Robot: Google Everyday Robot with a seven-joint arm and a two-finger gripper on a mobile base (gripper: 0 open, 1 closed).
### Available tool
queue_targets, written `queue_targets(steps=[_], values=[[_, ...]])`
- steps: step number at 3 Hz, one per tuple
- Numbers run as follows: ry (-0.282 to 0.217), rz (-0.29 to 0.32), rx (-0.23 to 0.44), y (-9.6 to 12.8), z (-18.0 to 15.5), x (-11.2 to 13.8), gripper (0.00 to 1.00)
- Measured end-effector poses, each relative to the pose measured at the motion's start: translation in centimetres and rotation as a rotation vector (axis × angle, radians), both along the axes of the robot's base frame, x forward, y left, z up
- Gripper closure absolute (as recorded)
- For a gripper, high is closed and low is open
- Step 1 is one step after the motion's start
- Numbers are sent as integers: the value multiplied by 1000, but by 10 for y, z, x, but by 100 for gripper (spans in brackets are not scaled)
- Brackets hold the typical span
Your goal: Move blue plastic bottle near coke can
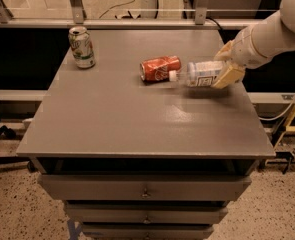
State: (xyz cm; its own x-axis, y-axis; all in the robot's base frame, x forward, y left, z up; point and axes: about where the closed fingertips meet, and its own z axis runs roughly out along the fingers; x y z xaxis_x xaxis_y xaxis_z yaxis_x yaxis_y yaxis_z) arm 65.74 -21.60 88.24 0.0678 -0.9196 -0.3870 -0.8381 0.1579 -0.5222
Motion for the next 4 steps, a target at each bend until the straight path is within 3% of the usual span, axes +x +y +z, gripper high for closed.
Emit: queue_targets(steps=[1, 3, 4], values=[[19, -19, 22, 2, -14, 33, 100], [41, 1, 39, 9, -20, 42, 98], [46, 5, 40, 11, -22, 43, 84]])
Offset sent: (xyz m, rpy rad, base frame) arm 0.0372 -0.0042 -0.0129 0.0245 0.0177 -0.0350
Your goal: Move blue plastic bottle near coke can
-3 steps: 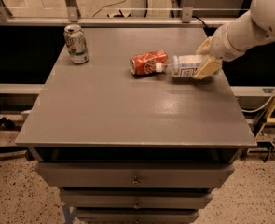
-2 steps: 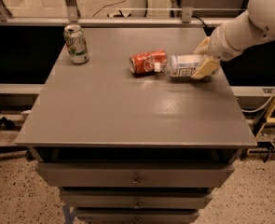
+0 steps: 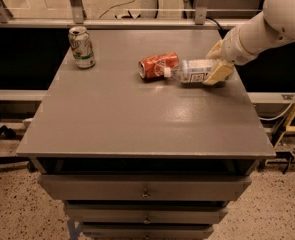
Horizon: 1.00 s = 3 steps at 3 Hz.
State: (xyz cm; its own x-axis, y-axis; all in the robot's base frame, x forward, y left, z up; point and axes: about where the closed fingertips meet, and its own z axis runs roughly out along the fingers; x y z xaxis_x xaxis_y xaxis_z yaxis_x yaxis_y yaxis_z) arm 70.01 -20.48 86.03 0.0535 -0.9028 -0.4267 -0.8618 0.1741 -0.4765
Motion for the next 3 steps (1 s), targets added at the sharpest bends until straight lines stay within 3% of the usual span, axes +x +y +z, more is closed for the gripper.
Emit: queue_targets(steps=[3], values=[[9, 9, 2, 5, -6, 1, 14]])
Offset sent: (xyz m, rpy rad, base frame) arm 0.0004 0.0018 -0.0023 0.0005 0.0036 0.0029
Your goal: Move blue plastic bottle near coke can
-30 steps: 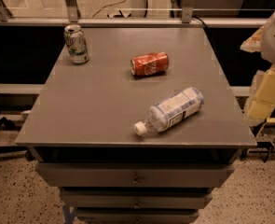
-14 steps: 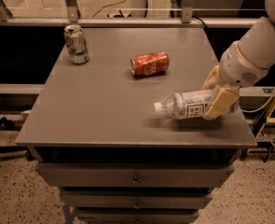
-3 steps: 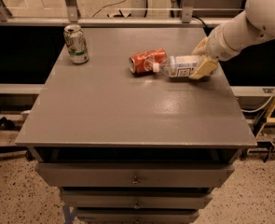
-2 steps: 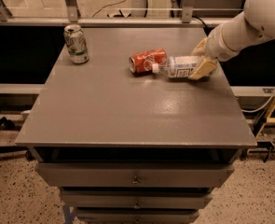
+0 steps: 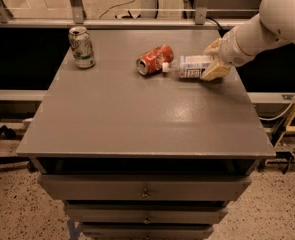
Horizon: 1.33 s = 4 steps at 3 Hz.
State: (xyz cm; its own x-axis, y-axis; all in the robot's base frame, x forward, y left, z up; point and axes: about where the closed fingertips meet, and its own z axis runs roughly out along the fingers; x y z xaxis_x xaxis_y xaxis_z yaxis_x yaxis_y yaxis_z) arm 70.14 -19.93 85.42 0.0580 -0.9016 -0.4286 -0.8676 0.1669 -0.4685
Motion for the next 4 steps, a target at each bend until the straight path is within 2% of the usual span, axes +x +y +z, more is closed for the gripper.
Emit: queue_targets(steps=[1, 2, 3, 4], values=[[-1, 8, 9, 1, 7, 3, 0], [-4, 14, 25, 2, 15, 5, 0], [-1, -2, 82, -15, 37, 3, 0], [-1, -36, 64, -30, 51, -6, 0]])
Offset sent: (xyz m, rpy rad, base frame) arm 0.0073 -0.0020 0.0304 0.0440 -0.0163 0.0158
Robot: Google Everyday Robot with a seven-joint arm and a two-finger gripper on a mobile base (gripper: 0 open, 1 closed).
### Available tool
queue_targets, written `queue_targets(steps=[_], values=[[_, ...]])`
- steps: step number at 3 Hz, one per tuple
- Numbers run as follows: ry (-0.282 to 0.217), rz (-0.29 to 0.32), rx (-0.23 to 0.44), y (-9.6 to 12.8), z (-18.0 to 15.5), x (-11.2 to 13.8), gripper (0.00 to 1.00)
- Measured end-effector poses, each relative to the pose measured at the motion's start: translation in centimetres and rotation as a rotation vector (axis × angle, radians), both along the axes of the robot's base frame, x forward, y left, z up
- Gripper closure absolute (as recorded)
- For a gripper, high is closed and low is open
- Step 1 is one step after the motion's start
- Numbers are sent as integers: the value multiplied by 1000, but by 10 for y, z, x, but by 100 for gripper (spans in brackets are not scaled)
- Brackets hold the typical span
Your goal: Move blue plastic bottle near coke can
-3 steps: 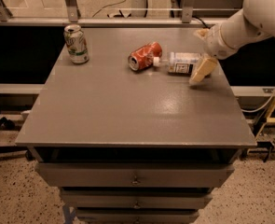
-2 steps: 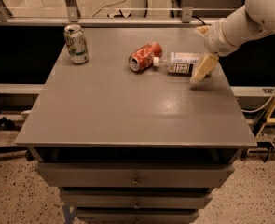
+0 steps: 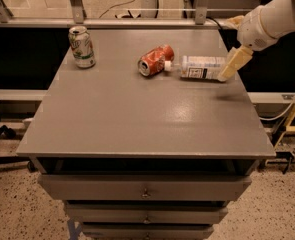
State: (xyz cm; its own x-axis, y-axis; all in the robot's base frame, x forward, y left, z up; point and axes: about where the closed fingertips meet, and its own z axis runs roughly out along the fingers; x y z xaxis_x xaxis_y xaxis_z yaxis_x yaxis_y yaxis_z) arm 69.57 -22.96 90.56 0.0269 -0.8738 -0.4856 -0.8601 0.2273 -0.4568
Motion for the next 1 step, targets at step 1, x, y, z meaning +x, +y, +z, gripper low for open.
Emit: queue_targets(steps=[1], values=[[-17, -34, -67, -9, 22, -15, 0]])
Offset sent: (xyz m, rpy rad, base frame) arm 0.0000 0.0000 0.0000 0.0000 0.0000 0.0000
